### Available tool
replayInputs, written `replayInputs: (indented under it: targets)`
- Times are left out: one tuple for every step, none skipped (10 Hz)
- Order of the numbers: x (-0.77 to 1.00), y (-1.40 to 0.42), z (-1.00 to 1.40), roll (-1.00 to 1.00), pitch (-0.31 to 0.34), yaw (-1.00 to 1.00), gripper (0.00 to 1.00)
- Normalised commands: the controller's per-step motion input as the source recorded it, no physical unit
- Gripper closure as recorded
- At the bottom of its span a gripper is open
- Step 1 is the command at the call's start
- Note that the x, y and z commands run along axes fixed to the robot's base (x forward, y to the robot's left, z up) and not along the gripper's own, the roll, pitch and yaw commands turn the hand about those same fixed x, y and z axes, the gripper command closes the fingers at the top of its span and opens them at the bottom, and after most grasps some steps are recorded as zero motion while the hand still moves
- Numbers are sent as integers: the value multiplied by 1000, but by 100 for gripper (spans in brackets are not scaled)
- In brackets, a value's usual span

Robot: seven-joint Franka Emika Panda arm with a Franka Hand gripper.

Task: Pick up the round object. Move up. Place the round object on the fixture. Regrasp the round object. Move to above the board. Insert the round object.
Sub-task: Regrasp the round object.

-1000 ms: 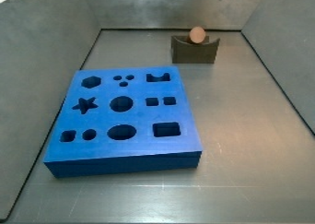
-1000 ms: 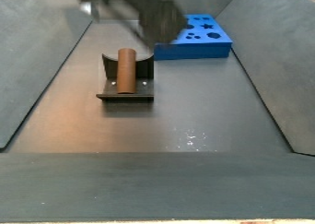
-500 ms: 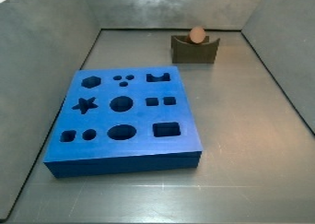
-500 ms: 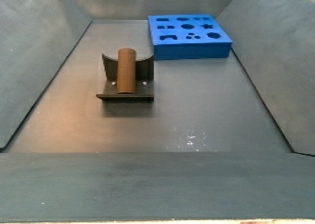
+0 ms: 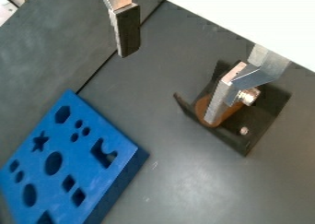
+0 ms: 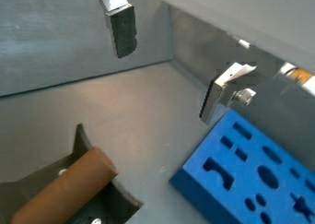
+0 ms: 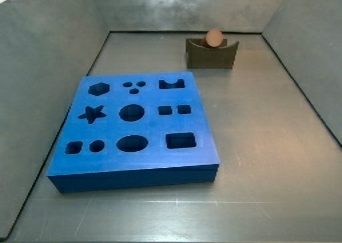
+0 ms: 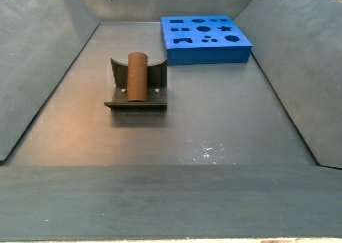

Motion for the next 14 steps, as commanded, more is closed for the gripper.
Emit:
replayInputs:
  targets:
    - [-48, -25, 12, 1000, -15, 13, 0]
    - [-49, -26, 15, 1000, -19, 13, 0]
    - [-47, -28, 20, 1000, -26, 13, 0]
    - [-45, -25, 16, 1000, -29, 14, 0]
    - [-43, -26, 8, 1000, -35, 14, 0]
    - [-41, -25, 5, 1000, -40, 15, 0]
    - [-36, -22, 9, 1000, -48, 15, 0]
    - [-34, -22, 10, 1000, -53, 16, 0]
    - [-31, -23, 8, 1000, -58, 16, 0]
    - [-29, -20, 8, 1000, -62, 16, 0]
    - [-25, -18, 10, 1000, -69, 16, 0]
    - [-24, -20, 9, 1000, -73, 17, 0]
    - [-25, -18, 8, 1000, -76, 17, 0]
    - [-28, -16, 5, 1000, -78, 17, 0]
